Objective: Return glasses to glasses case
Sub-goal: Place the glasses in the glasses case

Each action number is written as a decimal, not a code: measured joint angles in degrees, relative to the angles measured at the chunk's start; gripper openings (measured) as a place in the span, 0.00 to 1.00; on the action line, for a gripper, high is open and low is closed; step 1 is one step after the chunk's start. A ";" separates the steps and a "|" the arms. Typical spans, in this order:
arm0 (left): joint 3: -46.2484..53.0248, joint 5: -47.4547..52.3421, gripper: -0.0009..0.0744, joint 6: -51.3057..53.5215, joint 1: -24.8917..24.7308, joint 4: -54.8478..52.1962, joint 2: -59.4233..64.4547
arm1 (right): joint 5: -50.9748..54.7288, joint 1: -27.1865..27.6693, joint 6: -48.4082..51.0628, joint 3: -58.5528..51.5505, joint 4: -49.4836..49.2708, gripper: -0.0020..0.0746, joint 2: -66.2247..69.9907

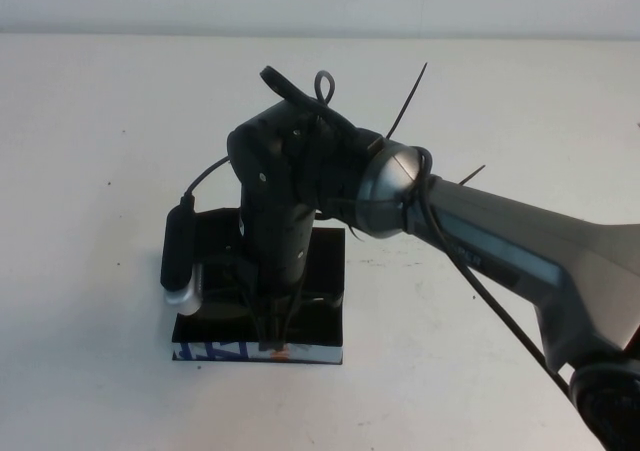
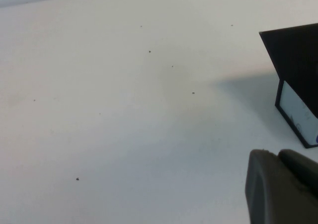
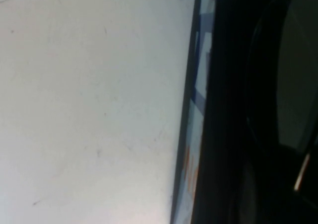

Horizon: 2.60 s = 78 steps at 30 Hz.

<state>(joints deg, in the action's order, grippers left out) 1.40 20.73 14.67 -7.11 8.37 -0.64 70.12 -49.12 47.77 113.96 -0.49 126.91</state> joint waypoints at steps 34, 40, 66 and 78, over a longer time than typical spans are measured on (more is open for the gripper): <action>0.00 0.00 0.01 0.00 0.00 0.00 0.00 | 0.13 0.10 -2.16 1.70 -0.10 0.11 2.55; 0.00 0.00 0.01 0.00 0.00 0.00 0.00 | 0.14 0.10 -2.97 2.94 -0.10 0.11 2.68; 0.00 0.00 0.01 0.00 0.00 0.00 0.00 | 0.14 0.10 -3.43 2.10 -0.43 0.17 3.52; 0.00 0.00 0.01 0.00 0.00 0.00 0.00 | 0.03 0.10 -4.35 1.75 0.49 0.53 0.59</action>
<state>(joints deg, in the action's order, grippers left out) 1.40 20.73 14.67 -7.11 8.37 -0.64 70.15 -49.02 43.42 115.71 0.00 127.50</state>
